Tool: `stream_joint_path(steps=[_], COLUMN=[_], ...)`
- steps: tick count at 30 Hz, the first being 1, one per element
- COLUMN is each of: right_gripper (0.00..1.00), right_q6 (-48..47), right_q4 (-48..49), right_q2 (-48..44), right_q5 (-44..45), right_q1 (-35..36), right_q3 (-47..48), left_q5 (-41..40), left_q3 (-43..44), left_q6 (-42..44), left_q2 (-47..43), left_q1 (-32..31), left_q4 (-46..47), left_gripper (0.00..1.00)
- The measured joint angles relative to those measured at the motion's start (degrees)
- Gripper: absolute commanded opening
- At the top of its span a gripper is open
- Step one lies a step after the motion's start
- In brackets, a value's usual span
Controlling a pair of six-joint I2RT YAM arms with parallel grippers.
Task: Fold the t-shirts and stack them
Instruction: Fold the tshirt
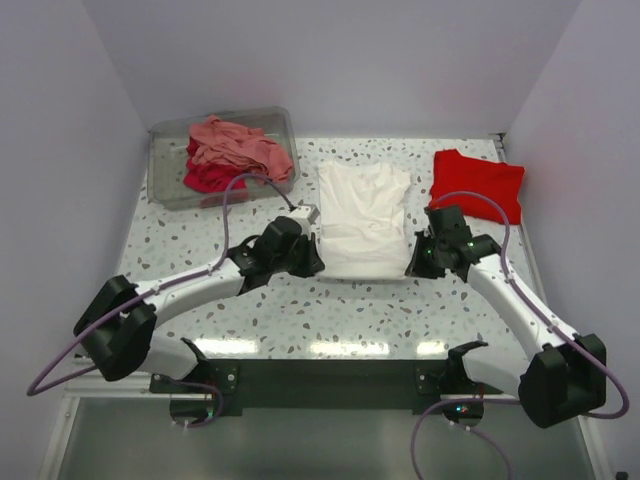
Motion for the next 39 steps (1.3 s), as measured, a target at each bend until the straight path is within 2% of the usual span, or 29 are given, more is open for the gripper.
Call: stream_joint_path(steps=[6,12,22,26,30,39], right_gripper=[0.00,0.00,0.00,0.00,0.00,0.00], right_q6=[0.59,2.34,4.98,4.96,4.72,3.32], right_q4=[-8.46,-16.74,-27.74,-28.96,-27.98,-19.78], right_q2=[-6.14,-10.82,-16.22,-16.22,-14.60,-2.73], right_q5=[0.02,0.48,0.44,1.57,3.37,9.27], right_q1=[3.54,7.82,8.81,8.79,8.79,8.79], right_q3=[0.70,5.73,16.09,20.65,20.20,19.71], left_q5=[2.14,3.17,2.21,1.20,-0.66,-3.19], left_q3=[-2.97,-3.91,-3.39,-1.16,1.20,3.48], left_q6=[1.05,1.40,-2.84,-4.59,-5.09,-4.94], left_q2=[-8.33,-16.15,-23.87,-24.15,-21.49,-12.15], left_q1=[-2.45,-5.92,-12.76,-13.40,-13.38,-9.66], left_q4=[-3.61,-8.85,-14.19,-14.27,-13.84,-12.94], left_gripper=[0.00,0.00,0.00,0.00,0.00,0.00])
